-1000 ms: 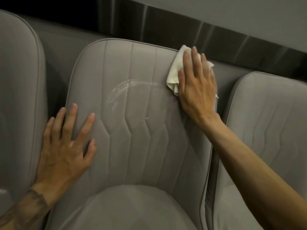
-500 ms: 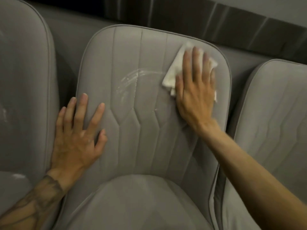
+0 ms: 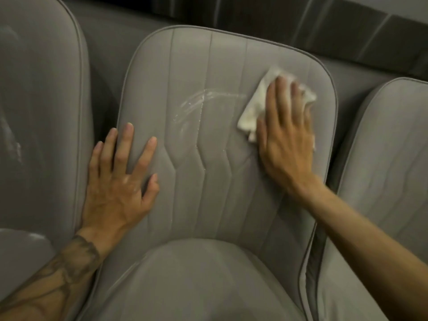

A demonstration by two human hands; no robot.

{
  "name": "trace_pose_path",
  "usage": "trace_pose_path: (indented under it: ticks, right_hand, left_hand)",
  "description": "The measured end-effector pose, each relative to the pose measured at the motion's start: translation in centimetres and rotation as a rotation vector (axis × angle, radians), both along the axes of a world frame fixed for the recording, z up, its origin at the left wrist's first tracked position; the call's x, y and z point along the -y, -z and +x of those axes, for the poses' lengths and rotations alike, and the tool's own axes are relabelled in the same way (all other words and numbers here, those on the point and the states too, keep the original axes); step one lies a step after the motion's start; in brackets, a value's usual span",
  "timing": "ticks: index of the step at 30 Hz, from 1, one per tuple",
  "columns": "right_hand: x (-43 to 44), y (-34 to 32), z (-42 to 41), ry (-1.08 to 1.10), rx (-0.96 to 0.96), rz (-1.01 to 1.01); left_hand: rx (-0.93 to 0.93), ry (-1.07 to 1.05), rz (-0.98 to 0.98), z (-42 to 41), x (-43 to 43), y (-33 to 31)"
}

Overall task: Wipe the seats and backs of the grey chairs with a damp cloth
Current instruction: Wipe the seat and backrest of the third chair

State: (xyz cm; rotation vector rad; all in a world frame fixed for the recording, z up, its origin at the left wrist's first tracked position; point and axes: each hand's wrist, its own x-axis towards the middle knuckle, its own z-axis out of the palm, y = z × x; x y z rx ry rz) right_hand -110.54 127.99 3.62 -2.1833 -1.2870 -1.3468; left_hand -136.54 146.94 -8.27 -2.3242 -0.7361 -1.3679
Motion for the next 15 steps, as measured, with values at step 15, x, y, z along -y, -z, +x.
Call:
trace_pose_path:
  ticks: [15]
  right_hand:
    - [8.5, 13.0, -1.5, -0.009, 0.294, -0.593]
  left_hand:
    - [0.015, 0.013, 0.007, 0.0, 0.1, -0.1]
